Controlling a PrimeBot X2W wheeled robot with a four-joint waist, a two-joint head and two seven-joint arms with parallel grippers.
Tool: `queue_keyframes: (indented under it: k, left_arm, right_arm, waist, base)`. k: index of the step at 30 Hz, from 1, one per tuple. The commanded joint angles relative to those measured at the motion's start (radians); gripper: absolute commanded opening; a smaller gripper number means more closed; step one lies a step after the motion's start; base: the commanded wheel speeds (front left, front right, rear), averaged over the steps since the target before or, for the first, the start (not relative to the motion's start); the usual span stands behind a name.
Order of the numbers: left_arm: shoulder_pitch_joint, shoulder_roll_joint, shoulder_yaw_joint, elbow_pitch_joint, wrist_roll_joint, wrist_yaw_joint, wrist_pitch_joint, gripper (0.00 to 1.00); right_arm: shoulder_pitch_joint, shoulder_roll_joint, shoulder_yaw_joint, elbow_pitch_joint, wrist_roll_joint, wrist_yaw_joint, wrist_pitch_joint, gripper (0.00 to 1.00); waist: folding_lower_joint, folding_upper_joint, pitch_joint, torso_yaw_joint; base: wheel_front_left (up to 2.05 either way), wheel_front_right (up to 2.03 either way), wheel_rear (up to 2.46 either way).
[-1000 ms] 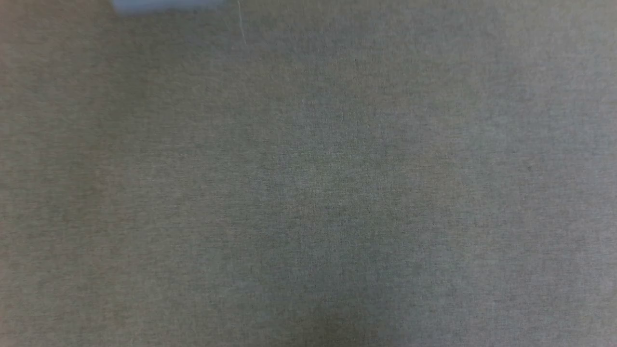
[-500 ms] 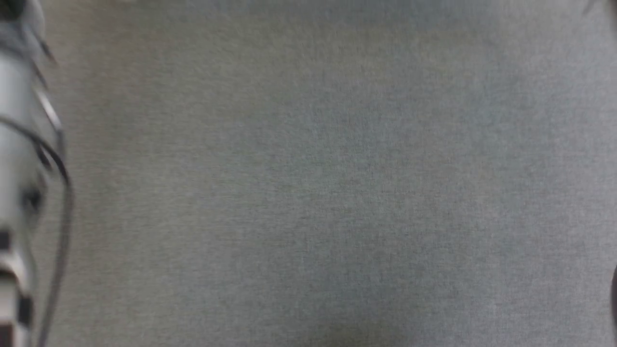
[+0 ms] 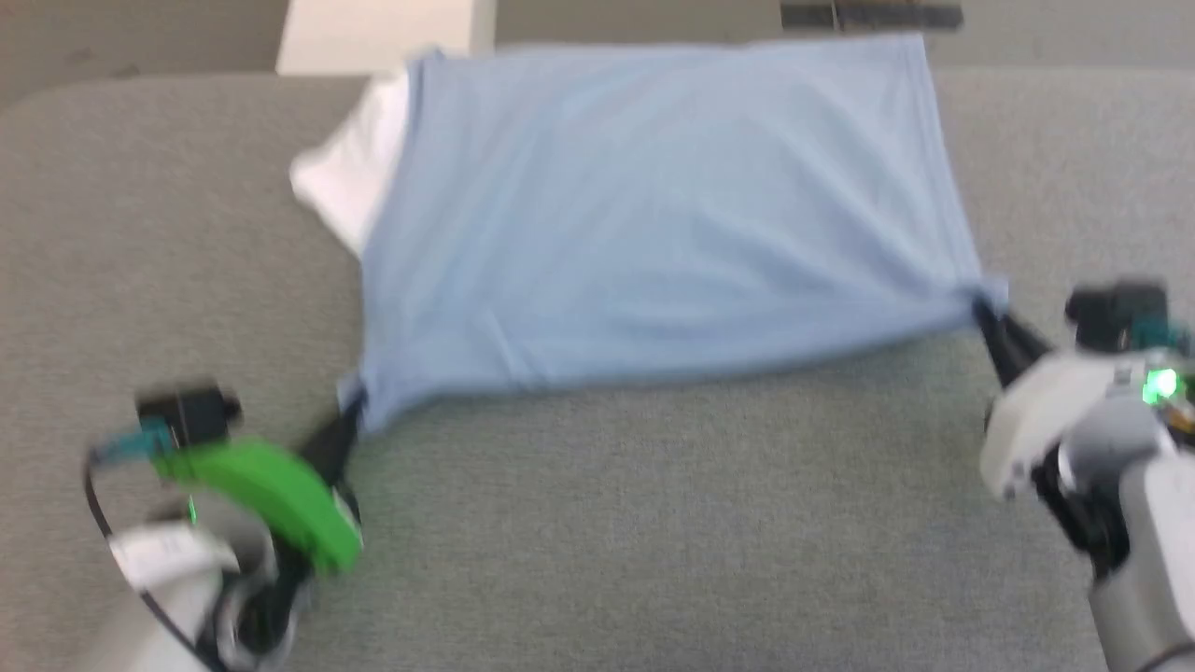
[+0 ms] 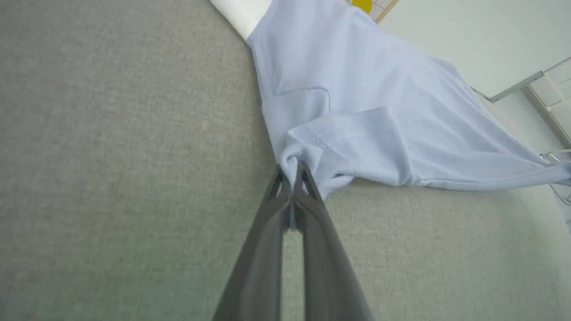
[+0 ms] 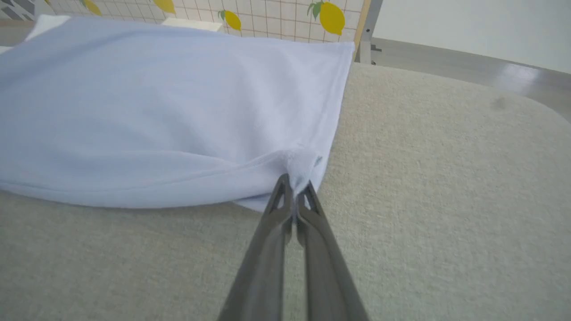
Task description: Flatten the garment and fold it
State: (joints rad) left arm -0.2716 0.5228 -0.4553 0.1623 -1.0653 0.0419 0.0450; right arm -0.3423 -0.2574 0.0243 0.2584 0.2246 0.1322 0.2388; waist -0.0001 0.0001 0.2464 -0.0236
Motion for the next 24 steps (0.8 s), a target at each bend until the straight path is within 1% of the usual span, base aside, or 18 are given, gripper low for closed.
queue_keyframes:
  k: [1, 6, 11, 15, 18, 21, 24]
  left_arm:
    - [0.051, 0.018, -0.004, -0.031, -0.013, 0.020, 0.010, 0.00]
    - [0.185, 0.045, -0.045, -0.127, -0.015, 0.073, 0.052, 0.00]
    - [0.285, 0.065, -0.073, -0.201, -0.022, 0.121, 0.082, 0.00]
    - [0.354, 0.074, -0.089, -0.245, -0.034, 0.151, 0.096, 0.00]
    - [0.397, 0.072, -0.096, -0.271, -0.046, 0.171, 0.101, 0.00]
    - [0.425, 0.075, -0.064, -0.270, -0.024, 0.209, 0.039, 0.00]
    - [0.443, 0.066, -0.021, -0.251, -0.014, 0.230, -0.036, 0.00]
  right_arm:
    - [0.040, -0.005, -0.007, -0.022, -0.015, -0.002, 0.011, 0.00]
    - [0.173, -0.004, -0.027, -0.093, -0.028, -0.002, 0.064, 0.00]
    - [0.309, -0.004, -0.054, -0.172, -0.027, -0.002, 0.150, 0.00]
    - [0.413, 0.018, -0.087, -0.236, -0.009, -0.002, 0.216, 0.00]
    - [0.475, 0.038, -0.114, -0.273, 0.005, -0.002, 0.239, 0.00]
    - [0.519, 0.064, -0.157, -0.298, 0.003, -0.002, 0.219, 0.00]
    - [0.541, 0.086, -0.185, -0.308, -0.015, -0.002, 0.188, 0.00]
  waist:
    - [0.0001, -0.0001, -0.063, 0.028]
    - [0.0001, -0.0001, -0.086, 0.045]
    - [0.0001, -0.0001, -0.099, 0.053]
    - [0.0001, -0.0001, -0.104, 0.051]
    - [0.0001, -0.0001, -0.106, 0.044]
    - [0.0001, -0.0001, -0.107, 0.037]
    - [0.0001, -0.0001, -0.111, 0.029]
  base:
    - [0.00, 0.00, 0.00]
    - [0.00, 0.00, 0.00]
    - [0.00, 0.00, 0.00]
    - [0.00, 0.00, 0.00]
    - [0.00, 0.00, 0.00]
    - [0.00, 0.00, 0.00]
    - [0.00, 0.00, 0.00]
